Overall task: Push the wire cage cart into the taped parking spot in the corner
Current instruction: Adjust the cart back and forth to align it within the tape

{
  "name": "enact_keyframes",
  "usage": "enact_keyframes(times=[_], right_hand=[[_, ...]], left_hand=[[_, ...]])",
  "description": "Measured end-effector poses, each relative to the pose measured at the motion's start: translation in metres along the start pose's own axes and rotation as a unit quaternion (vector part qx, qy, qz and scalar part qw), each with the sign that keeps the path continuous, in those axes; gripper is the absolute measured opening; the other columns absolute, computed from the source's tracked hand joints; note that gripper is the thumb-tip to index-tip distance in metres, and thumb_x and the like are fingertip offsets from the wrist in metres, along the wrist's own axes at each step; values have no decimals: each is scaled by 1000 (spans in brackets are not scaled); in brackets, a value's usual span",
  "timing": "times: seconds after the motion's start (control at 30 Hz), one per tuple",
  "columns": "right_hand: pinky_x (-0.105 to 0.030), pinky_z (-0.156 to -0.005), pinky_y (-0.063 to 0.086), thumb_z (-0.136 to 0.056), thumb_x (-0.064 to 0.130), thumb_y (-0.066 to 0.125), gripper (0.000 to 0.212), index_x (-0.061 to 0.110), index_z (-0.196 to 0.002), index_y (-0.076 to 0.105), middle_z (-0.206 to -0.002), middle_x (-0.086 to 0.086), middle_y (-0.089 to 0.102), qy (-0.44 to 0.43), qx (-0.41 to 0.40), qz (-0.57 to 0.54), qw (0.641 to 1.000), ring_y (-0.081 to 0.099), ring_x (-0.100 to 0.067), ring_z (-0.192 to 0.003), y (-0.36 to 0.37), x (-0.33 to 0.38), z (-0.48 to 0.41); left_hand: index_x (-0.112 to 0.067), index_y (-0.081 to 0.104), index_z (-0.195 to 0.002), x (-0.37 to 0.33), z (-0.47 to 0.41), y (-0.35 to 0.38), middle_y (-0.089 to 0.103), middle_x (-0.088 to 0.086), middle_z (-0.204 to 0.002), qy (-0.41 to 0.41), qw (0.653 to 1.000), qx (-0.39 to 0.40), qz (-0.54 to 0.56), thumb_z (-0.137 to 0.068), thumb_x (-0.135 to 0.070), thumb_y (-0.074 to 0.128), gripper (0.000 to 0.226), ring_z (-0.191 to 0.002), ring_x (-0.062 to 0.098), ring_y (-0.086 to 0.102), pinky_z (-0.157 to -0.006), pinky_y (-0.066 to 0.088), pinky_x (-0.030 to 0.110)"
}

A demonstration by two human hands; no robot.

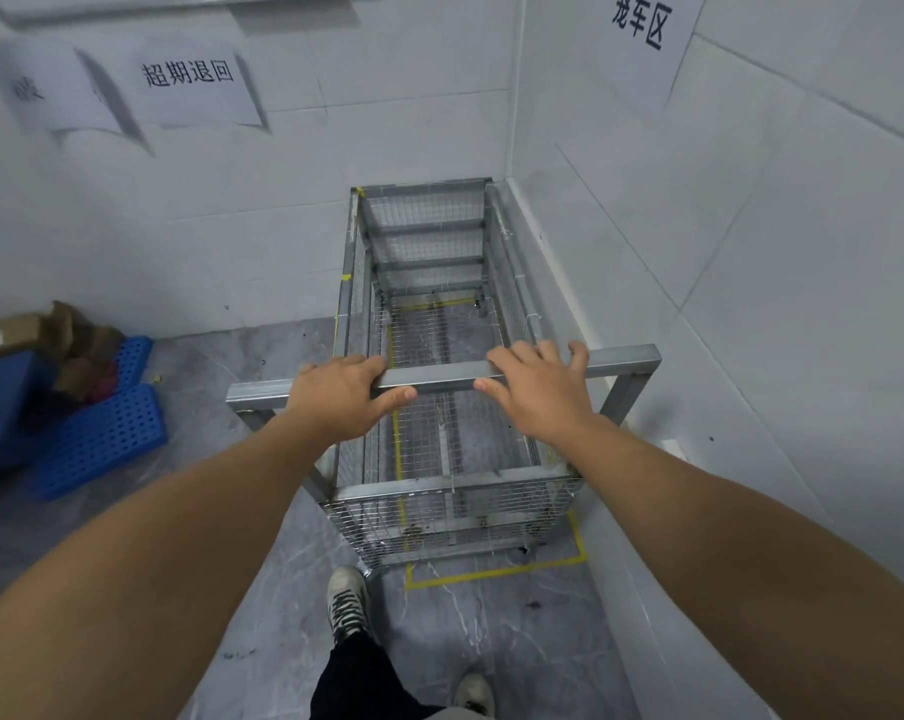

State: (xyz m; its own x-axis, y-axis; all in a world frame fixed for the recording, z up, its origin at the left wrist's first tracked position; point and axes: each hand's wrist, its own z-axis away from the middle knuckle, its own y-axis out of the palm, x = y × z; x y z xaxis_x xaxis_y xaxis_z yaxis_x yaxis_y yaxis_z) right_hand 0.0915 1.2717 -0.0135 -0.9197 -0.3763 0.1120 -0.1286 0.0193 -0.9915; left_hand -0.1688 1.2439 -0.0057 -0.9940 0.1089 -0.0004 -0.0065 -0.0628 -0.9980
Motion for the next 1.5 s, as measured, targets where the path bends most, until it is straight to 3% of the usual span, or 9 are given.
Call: enact_keyframes(times=[0.2,0.43,0.57,0.87,1.2,1.5], right_hand=[[-51,-98,27,-98,61,25,41,32,-113,49,-113,10,58,-35,-3,18,999,49,-20,-106,2,-4,-5],[-46,-90,26,-95,62,26,41,34,-110,52,-106,11,60,-41,-45,8,998,51,-19,-100,8,-7,-5],[-46,-90,25,-94,63,26,42,35,-110,54,-105,12,61,-40,-51,4,998,52,-19,-100,8,-7,-6],[-47,-87,28,-95,61,30,38,35,-106,55,-101,13,62,-39,-70,20,997,53,-19,-94,11,-5,-5],[-47,-88,27,-96,60,33,36,35,-108,56,-101,12,62,-40,-89,18,995,53,-19,-95,16,-8,-6],[-45,-91,25,-93,67,23,46,37,-113,52,-107,13,60,-41,-40,-11,998,51,-17,-103,7,-10,-6]], left_hand=[[-24,52,-97,3,-2,1,55,-4,-88,19,1000,-7,4,-80,-82,17,70,-80,19,53,-78,40,40],[-27,44,-79,11,-12,-5,54,-7,-75,65,997,19,19,-80,-84,20,62,-70,17,54,-57,39,32],[-28,45,-82,8,-8,-2,53,-9,-77,46,999,-7,21,-82,-83,25,58,-73,16,54,-59,40,32],[-30,39,-76,5,-5,-9,53,-8,-74,25,998,32,48,-82,-82,29,53,-70,14,53,-62,43,34],[-26,45,-84,6,-7,-6,52,-7,-75,24,999,18,20,-81,-82,23,60,-68,13,51,-60,40,33],[-25,46,-87,18,-9,-3,52,-6,-79,64,997,9,29,-80,-82,22,62,-68,13,52,-58,44,32]])
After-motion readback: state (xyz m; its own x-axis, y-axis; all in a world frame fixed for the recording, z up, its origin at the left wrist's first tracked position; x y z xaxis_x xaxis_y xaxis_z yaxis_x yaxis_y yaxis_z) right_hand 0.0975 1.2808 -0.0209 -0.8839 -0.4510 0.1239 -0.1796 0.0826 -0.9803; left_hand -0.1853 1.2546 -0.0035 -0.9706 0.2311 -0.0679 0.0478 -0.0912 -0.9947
